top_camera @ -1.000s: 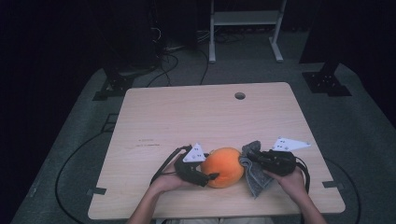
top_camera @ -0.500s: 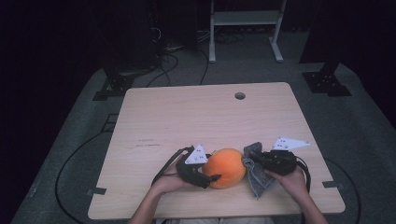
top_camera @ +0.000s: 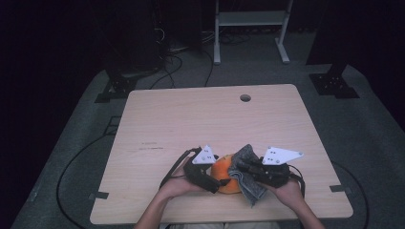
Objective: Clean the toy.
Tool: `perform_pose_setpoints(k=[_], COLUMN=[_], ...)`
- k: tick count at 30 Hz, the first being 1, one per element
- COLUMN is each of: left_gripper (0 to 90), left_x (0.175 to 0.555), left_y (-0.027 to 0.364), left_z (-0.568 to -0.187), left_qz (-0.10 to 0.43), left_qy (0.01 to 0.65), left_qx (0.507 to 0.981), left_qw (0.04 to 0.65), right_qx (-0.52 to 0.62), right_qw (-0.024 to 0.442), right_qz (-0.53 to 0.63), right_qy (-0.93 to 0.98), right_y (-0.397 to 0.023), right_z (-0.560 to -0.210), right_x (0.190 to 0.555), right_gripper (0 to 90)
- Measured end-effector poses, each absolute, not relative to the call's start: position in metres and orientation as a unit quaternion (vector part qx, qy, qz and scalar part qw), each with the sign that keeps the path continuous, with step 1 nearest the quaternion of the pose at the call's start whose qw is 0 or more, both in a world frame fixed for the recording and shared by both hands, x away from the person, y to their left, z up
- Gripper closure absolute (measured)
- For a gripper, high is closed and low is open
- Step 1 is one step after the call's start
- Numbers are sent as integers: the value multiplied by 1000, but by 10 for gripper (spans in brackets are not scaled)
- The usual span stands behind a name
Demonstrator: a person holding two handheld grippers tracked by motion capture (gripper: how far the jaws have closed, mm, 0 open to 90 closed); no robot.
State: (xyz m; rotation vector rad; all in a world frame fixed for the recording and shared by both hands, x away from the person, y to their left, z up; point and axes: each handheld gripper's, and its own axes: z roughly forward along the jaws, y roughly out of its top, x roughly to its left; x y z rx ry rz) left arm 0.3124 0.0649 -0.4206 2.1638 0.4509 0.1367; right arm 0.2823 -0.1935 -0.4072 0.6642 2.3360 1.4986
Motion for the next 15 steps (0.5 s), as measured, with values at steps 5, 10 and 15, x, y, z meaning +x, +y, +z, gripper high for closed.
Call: perform_pose_setpoints(k=[5, 10, 15], left_gripper=[257, 283, 277], left_x=[309, 307, 303], left_y=[63, 60, 52], left_z=[-424, -423, -422], left_qz=[62, 73, 87], left_qy=[171, 169, 165], left_qx=[867, 863, 860], left_qw=[463, 470, 476], right_qx=[253, 277, 251], right_qw=[131, 149, 154], right_qz=[524, 504, 528], right_qy=[803, 804, 796], right_y=[-207, -224, -218], right_z=[-413, -414, -396], right_x=[291, 295, 285], right_gripper=[793, 792, 793])
